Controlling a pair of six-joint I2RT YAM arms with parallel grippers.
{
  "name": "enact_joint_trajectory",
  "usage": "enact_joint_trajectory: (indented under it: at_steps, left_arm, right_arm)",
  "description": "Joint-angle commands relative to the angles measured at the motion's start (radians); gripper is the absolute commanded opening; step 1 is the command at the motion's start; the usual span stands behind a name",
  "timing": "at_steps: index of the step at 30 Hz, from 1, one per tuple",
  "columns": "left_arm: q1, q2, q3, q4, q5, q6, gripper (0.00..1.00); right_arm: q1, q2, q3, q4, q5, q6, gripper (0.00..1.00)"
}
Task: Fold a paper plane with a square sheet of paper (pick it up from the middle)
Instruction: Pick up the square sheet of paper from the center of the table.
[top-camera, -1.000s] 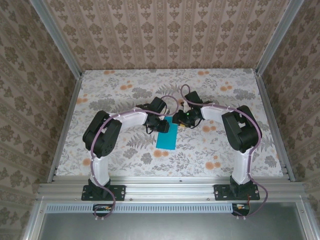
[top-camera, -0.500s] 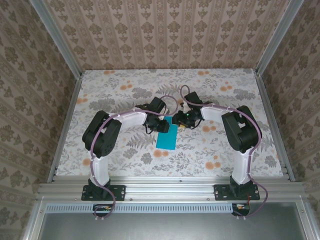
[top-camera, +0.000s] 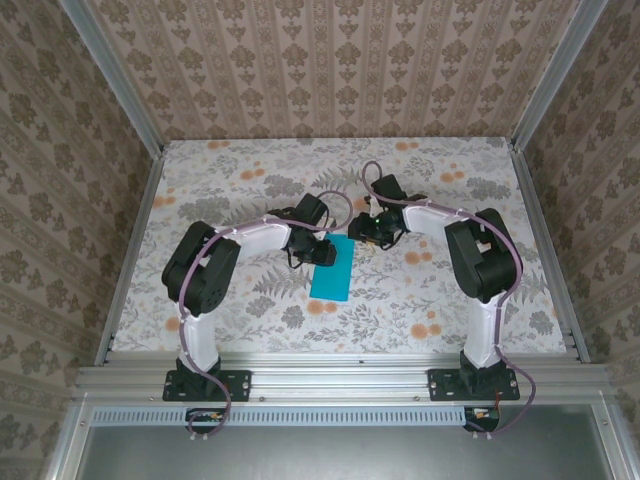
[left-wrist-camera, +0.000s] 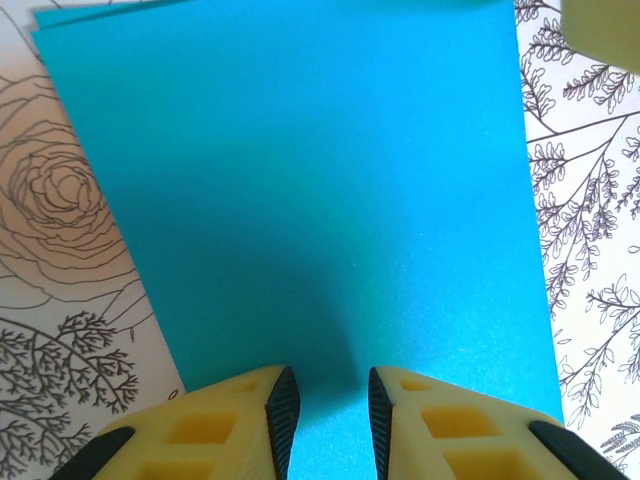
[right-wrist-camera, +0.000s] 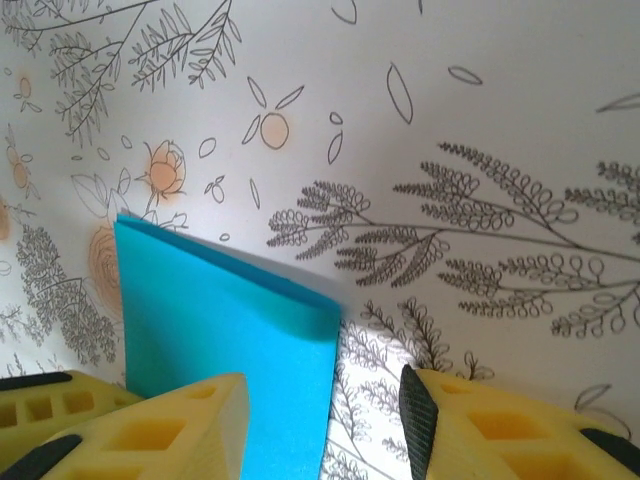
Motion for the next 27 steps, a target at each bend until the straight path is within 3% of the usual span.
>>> enact_joint_trajectory:
  at_steps: [1,27]
  left_arm:
    - [0.008,0.018,-0.039,-0.111,-0.012,-0.005,0.31]
    - [0.017,0.033,-0.041,-0.091,0.011,-0.005,0.31]
  right_arm:
    - [-0.001,0.042,0.034,0.002,-0.029,-0.014,0.47]
    - [0.03,0.041,0.025,0.052,-0.169,0.031,0.47]
